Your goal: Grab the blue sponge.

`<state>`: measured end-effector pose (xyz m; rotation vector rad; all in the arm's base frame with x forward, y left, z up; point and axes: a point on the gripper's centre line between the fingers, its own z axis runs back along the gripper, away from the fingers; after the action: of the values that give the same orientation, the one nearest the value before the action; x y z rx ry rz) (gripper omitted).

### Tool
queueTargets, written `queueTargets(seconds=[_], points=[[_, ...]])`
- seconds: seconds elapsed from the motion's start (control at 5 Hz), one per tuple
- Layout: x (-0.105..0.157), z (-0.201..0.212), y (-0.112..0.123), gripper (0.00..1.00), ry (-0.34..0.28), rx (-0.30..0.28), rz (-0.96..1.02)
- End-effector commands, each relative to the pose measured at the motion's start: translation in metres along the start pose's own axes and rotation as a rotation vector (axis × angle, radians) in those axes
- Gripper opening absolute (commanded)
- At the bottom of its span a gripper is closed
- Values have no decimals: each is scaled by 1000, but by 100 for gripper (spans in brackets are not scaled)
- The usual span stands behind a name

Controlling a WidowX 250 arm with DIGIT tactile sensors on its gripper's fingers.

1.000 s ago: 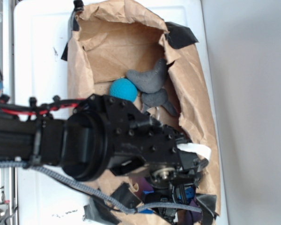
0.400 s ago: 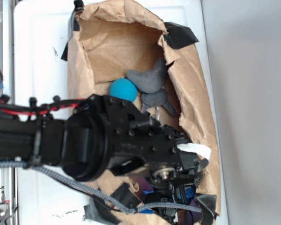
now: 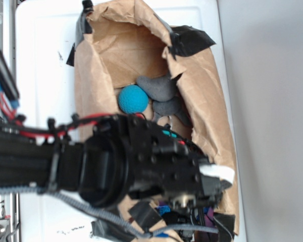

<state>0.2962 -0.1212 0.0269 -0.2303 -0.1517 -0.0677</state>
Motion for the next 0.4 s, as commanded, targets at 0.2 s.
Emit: queueTargets(seconds=[0.2], points=[[2,-1,-11,0,-76,33,13]])
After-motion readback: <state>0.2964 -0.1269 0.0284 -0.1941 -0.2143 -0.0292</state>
